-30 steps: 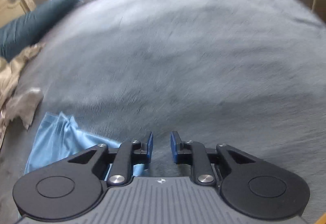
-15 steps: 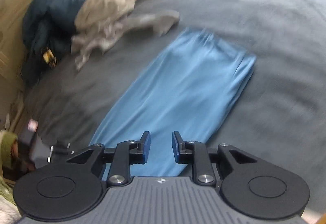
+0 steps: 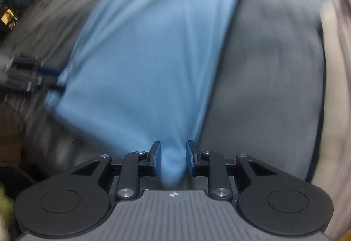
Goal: Fold clothes
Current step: 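Open both grippers and release the straightened strip on the bed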
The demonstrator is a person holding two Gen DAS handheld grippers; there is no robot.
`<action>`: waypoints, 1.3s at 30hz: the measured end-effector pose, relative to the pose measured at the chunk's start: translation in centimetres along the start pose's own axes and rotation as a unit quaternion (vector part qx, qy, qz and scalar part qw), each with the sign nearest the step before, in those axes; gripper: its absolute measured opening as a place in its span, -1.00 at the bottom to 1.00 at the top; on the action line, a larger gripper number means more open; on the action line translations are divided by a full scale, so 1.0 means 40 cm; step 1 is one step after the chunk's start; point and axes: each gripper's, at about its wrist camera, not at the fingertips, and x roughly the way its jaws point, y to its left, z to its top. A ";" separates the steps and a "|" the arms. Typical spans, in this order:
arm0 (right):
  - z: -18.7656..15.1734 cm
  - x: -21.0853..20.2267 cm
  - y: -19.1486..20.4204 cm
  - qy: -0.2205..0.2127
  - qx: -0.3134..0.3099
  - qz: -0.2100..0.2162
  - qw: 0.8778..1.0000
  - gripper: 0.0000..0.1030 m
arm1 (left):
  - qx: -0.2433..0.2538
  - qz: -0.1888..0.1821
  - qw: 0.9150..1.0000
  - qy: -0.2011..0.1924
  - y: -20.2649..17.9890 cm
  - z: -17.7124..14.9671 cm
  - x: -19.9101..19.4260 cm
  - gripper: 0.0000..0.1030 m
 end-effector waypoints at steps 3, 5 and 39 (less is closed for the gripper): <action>-0.053 -0.029 0.015 0.009 0.026 -0.016 1.000 -0.48 | 0.000 0.006 1.000 0.011 0.002 -0.012 -0.030 -0.22; -0.034 -0.065 0.022 -0.033 0.037 -0.028 0.998 -0.48 | 0.009 0.018 1.000 0.001 0.005 -0.001 -0.057 -0.22; -0.082 -0.003 -0.063 -0.114 0.250 0.015 0.961 -0.46 | -0.058 -0.047 0.996 0.047 -0.064 0.022 0.076 -0.21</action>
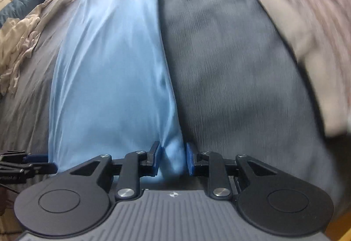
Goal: Fold clothes
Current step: 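Open both grippers and release the straightened strip on the bed, then grasp the strip's hem end with the left gripper while the right gripper grasps beside it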
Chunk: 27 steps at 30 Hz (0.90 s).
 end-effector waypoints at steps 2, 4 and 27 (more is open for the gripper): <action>-0.021 -0.021 -0.018 0.023 0.022 0.013 0.999 -0.42 | -0.006 -0.003 1.000 -0.003 0.007 -0.004 -0.022 -0.21; -0.024 -0.044 -0.027 0.024 0.031 0.016 0.999 -0.35 | -0.019 -0.006 1.000 -0.015 0.031 0.010 -0.056 -0.21; 0.135 0.055 -0.058 -0.052 0.080 0.112 0.989 -0.02 | -0.064 -0.056 0.996 -0.034 0.069 0.041 -0.002 -0.20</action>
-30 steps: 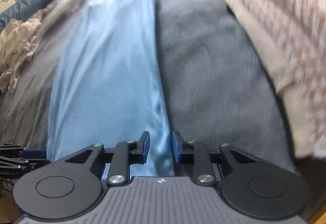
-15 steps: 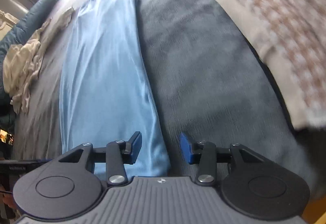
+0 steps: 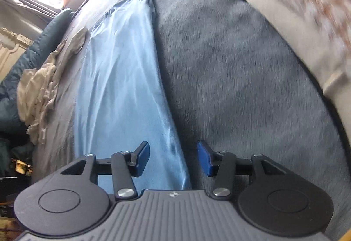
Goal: Fold clothes
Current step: 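Grasp the strip's hem end with the left gripper while the right gripper grasps beside it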
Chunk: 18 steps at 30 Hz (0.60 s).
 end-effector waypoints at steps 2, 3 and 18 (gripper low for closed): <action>-0.027 -0.009 -0.008 0.015 0.012 0.010 1.000 -0.02 | -0.008 -0.009 1.000 0.010 0.002 -0.013 0.005 -0.20; -0.040 -0.016 -0.013 0.021 0.018 0.015 1.000 -0.02 | -0.008 -0.011 1.000 0.012 0.000 -0.022 0.007 -0.20; -0.079 -0.006 -0.028 0.068 0.064 0.049 0.994 -0.21 | -0.006 -0.026 0.999 0.024 -0.003 -0.016 0.023 -0.33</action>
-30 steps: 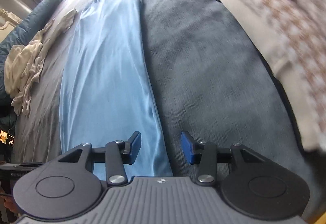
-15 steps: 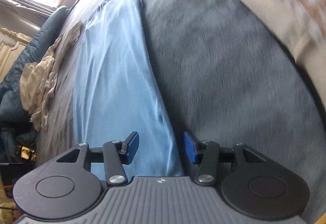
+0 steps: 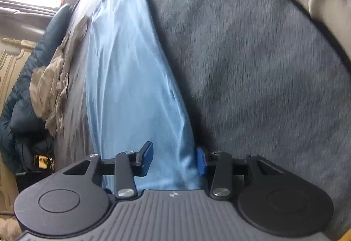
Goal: Fold clothes
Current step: 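Grasp the strip's hem end with the left gripper while the right gripper grasps beside it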
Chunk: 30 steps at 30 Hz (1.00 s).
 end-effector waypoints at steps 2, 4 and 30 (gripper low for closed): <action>-0.018 0.003 -0.002 0.013 0.008 0.002 1.000 -0.30 | -0.004 0.004 1.000 0.001 -0.001 0.004 0.004 -0.41; -0.029 0.006 0.001 0.021 0.009 -0.001 1.000 -0.47 | 0.007 0.013 1.000 0.002 -0.009 0.007 0.005 -0.62; 0.040 -0.083 0.126 -0.039 -0.057 0.008 0.998 -0.83 | 0.075 0.027 0.991 -0.105 -0.052 0.065 -0.152 -0.90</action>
